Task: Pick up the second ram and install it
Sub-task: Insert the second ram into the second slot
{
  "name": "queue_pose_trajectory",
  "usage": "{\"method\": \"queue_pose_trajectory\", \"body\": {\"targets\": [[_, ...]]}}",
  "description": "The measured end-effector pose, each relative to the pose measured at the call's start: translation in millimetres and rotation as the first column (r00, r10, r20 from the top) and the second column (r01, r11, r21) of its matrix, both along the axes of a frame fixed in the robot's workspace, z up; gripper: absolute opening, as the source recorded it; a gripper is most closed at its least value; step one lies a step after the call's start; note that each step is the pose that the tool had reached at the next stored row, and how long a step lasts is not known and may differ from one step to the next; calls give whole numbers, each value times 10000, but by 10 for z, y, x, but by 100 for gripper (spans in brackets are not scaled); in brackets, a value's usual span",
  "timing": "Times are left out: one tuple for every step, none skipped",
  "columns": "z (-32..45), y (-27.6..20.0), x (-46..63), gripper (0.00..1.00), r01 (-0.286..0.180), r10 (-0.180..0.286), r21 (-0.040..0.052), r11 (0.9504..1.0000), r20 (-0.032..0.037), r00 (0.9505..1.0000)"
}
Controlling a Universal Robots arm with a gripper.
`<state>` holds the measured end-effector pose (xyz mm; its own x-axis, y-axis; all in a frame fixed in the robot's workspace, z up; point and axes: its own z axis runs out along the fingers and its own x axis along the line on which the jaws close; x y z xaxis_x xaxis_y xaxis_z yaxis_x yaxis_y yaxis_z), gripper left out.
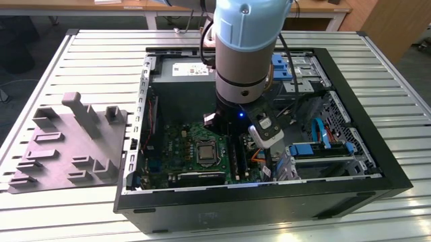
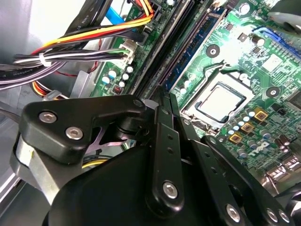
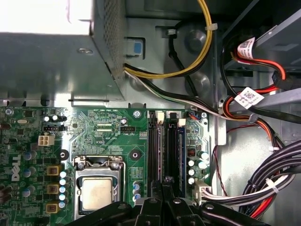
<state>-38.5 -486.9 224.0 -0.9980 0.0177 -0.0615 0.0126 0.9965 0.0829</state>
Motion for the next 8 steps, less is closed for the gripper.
{"method": "queue_pose_trajectory", "body": {"targets": [[-1, 0, 2, 12, 40, -40, 0, 10000, 0, 10000], [-1, 0, 4, 12, 72, -72, 0, 10000, 0, 10000], [-2, 0, 4, 12, 88, -88, 0, 10000, 0, 10000], [-3, 0, 4, 12, 91, -91, 0, 10000, 0, 10000], [-5, 0, 4, 12, 91, -91, 1, 10000, 1, 10000], [-10, 0, 5, 12, 91, -91, 3, 10000, 1, 10000], [-13, 0, 5, 12, 91, -91, 2, 10000, 1, 10000], [-14, 0, 5, 12, 91, -91, 0, 10000, 0, 10000]]}}
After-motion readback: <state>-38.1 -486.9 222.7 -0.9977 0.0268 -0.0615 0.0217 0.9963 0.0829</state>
